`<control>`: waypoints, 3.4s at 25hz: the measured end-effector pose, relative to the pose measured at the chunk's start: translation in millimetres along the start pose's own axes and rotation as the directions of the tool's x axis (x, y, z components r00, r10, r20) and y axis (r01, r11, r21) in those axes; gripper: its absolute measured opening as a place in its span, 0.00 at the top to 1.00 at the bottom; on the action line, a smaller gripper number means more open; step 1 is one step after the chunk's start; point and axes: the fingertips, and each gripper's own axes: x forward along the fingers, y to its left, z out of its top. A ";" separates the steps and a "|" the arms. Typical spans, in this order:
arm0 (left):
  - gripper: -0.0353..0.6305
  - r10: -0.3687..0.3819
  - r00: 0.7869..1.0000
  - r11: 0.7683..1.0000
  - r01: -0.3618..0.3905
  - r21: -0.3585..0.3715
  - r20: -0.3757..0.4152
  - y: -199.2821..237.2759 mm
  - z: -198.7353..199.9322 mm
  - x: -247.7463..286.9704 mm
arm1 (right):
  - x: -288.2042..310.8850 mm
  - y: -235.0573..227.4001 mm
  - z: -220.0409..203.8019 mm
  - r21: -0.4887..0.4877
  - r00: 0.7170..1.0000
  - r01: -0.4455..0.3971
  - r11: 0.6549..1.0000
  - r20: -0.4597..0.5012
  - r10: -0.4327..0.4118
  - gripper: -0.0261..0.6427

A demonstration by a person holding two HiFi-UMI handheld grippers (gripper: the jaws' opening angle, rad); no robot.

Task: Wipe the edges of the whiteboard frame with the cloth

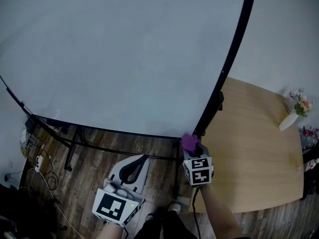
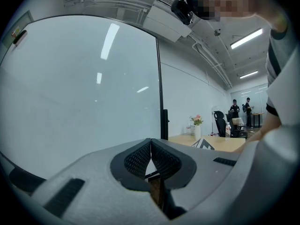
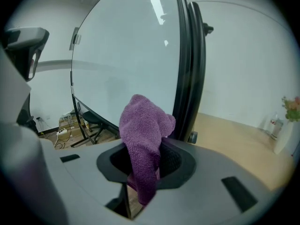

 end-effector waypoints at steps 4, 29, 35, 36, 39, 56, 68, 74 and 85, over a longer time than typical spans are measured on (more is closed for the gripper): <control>0.92 -0.026 1.000 1.000 0.026 0.000 0.008 -6.1 0.4 -7.9 | -26.1 6.4 9.6 0.022 0.999 0.006 1.000 0.043 -0.007 0.81; 0.92 -0.183 0.981 0.981 0.178 0.072 0.061 -52.4 24.4 -74.1 | -219.5 55.8 64.6 0.103 0.946 0.054 0.993 0.312 -0.084 0.81; 0.92 -0.203 0.976 0.977 0.198 0.072 0.073 -59.8 29.1 -81.0 | -254.3 66.3 75.2 0.120 0.925 0.026 0.992 0.373 -0.070 0.81; 0.92 -0.207 0.976 0.977 0.202 0.074 0.074 -61.2 29.9 -83.0 | -259.9 68.9 76.5 0.121 0.921 0.023 0.992 0.383 -0.068 0.81; 0.92 -0.219 0.972 0.974 0.212 0.081 0.080 -65.4 33.0 -87.9 | -275.6 75.3 80.5 0.117 0.909 0.018 0.993 0.411 -0.066 0.81; 0.92 -0.219 0.971 0.973 0.210 0.100 0.097 -69.5 40.8 -104.0 | -300.8 97.4 90.7 0.092 0.872 -0.006 0.996 0.487 -0.040 0.80; 0.92 -0.124 0.986 0.989 0.114 0.092 0.109 -87.6 49.0 -119.3 | -320.2 92.9 89.6 0.054 0.858 -0.084 0.995 0.512 0.045 0.80; 0.92 -0.060 0.992 0.995 0.051 0.082 0.111 -103.5 50.9 -136.2 | -336.8 94.4 85.4 0.016 0.848 -0.125 0.992 0.520 0.098 0.80; 0.92 0.050 0.992 0.995 -0.059 0.076 0.114 -140.6 49.9 -167.3 | -368.9 95.1 69.1 -0.037 0.820 -0.217 0.975 0.535 0.203 0.80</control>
